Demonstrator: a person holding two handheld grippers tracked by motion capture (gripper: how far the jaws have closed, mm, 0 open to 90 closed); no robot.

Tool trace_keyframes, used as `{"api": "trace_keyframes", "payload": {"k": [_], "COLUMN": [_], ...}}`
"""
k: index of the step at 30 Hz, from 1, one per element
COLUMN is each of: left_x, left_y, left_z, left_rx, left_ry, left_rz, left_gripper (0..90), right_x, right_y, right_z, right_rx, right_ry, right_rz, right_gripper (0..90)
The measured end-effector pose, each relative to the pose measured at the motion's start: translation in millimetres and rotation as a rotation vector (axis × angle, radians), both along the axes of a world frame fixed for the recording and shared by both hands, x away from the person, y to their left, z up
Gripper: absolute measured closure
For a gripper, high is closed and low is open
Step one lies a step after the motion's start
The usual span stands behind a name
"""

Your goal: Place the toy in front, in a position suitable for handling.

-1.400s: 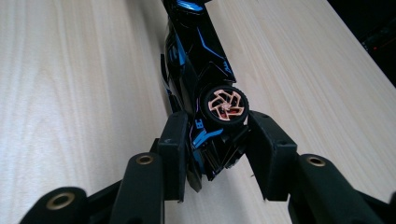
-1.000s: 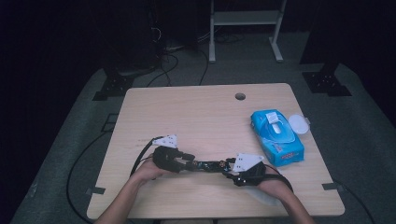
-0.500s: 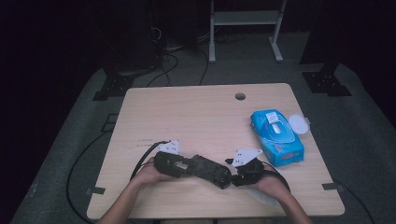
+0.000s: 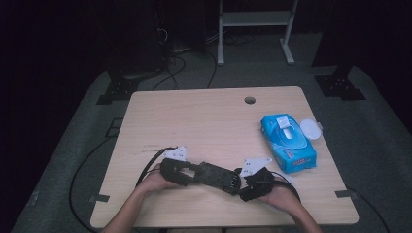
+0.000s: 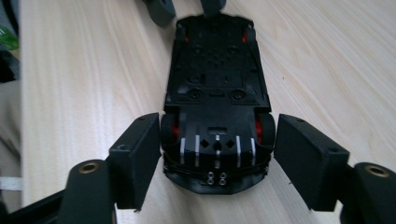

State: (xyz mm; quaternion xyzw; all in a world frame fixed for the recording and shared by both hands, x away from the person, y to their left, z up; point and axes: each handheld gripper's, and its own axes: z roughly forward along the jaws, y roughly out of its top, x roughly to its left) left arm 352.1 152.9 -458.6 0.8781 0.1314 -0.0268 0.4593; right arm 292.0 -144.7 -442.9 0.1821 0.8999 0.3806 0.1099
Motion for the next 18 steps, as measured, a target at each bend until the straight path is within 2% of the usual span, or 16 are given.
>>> {"api": "trace_keyframes", "payload": {"k": [1,4,6,11,15,18], "left_x": [0.0,0.7,1.8,4.2,3.0,1.7], "left_y": [0.3,0.9,1.4,0.0,-2.1,-3.1], "left_z": [0.2,-0.8,-1.4,-4.1,-5.8,-7.7], "left_rx": [0.003,0.014,0.004,0.027,0.052,0.060], "left_ry": [-0.015,-0.028,-0.033,-0.033,-0.044,-0.043], "left_rz": [0.003,0.018,0.032,0.045,0.050,0.039], "left_gripper": [44.6,36.5,34.0,29.8,23.4,19.2], "right_x": [1.1,5.3,6.4,10.9,11.4,5.3], "right_y": [0.0,-1.3,-2.0,-7.2,-11.1,-15.6], "right_z": [-1.1,-4.8,-5.3,-7.0,-6.9,1.9], "right_rx": [-0.004,-0.022,-0.018,-0.039,-0.037,0.002], "right_ry": [0.002,0.009,0.021,0.016,0.024,0.000], "right_rz": [-0.007,-0.019,-0.022,-0.049,-0.063,-0.072], "right_gripper": [29.0,27.5,27.6,29.9,30.5,30.5]}}
